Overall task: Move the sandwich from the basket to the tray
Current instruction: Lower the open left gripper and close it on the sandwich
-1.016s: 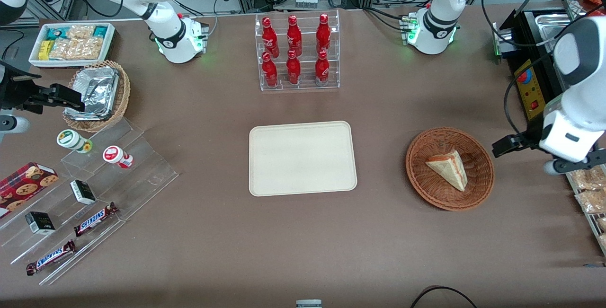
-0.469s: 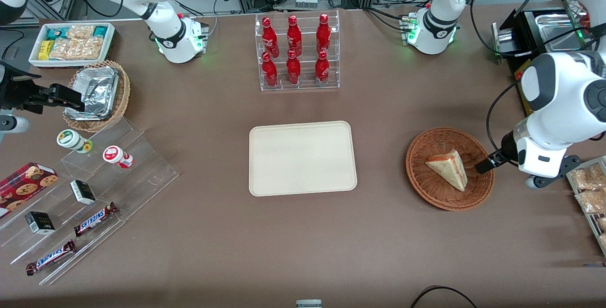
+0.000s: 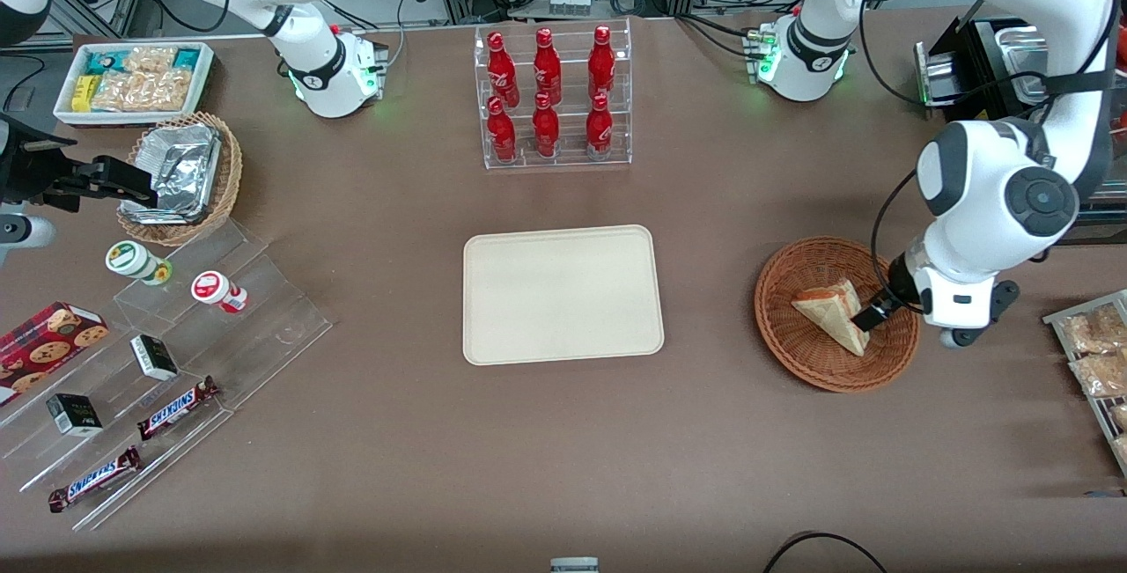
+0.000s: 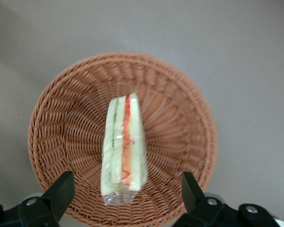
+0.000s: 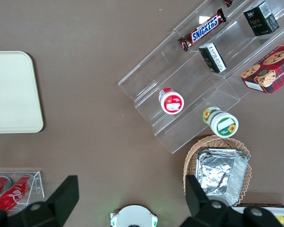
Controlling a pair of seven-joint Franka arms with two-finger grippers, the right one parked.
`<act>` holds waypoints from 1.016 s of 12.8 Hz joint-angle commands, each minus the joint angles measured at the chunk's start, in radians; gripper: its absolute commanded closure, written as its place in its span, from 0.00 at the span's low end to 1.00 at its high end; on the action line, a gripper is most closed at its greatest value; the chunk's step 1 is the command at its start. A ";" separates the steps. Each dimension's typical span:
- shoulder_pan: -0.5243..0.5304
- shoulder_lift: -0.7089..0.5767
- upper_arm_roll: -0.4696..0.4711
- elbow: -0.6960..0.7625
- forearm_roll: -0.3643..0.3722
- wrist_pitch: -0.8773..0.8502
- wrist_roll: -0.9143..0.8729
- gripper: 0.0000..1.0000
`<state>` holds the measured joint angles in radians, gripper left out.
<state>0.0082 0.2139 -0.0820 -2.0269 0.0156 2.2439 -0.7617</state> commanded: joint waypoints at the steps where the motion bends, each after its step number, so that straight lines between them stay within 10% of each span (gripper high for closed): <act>1: -0.002 -0.044 0.002 -0.148 0.014 0.130 -0.024 0.00; 13: -0.027 0.058 0.001 -0.176 0.014 0.263 -0.027 0.00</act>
<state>-0.0026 0.2534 -0.0824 -2.1982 0.0156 2.4774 -0.7619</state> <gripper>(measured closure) 0.000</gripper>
